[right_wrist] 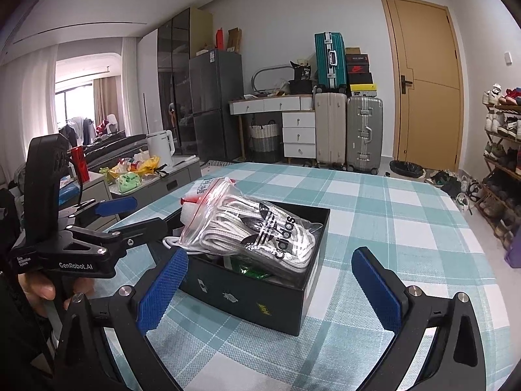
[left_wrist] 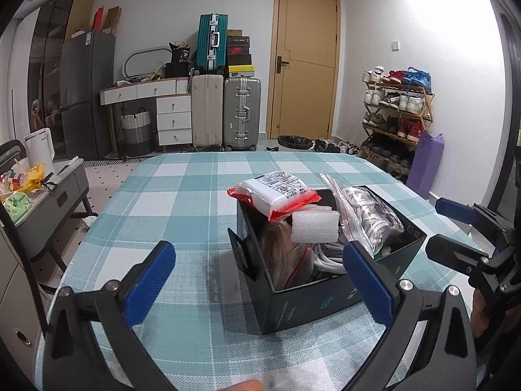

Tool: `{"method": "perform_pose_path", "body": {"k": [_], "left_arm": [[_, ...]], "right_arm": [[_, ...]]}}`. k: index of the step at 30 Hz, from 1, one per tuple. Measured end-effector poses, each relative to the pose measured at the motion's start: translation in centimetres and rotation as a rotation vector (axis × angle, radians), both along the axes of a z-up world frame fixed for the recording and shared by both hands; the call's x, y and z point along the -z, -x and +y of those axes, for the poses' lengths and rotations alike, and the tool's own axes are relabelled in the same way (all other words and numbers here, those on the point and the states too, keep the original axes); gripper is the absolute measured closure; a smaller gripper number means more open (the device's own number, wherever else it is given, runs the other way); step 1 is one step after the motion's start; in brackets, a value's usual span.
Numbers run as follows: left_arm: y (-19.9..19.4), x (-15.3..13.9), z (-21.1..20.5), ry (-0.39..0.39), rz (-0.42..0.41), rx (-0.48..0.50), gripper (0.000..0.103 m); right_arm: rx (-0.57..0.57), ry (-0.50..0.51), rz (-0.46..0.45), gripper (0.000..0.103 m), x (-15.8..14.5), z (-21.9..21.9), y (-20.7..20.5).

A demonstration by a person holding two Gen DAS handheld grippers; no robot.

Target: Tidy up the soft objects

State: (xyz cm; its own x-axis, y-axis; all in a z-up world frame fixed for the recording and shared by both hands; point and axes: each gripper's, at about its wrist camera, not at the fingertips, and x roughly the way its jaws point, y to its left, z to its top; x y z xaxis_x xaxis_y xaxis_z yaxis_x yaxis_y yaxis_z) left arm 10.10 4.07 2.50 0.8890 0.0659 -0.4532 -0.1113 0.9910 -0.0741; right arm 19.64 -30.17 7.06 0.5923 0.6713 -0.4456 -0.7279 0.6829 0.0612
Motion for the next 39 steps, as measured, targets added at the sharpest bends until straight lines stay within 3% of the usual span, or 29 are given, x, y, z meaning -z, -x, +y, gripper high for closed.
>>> {"method": "perform_pose_path", "body": {"k": [39], "left_arm": [[0.03, -0.17, -0.45, -0.019, -0.006, 0.007, 0.0]], "right_arm": [[0.005, 0.007, -0.001, 0.001, -0.24, 0.14, 0.24]]}}
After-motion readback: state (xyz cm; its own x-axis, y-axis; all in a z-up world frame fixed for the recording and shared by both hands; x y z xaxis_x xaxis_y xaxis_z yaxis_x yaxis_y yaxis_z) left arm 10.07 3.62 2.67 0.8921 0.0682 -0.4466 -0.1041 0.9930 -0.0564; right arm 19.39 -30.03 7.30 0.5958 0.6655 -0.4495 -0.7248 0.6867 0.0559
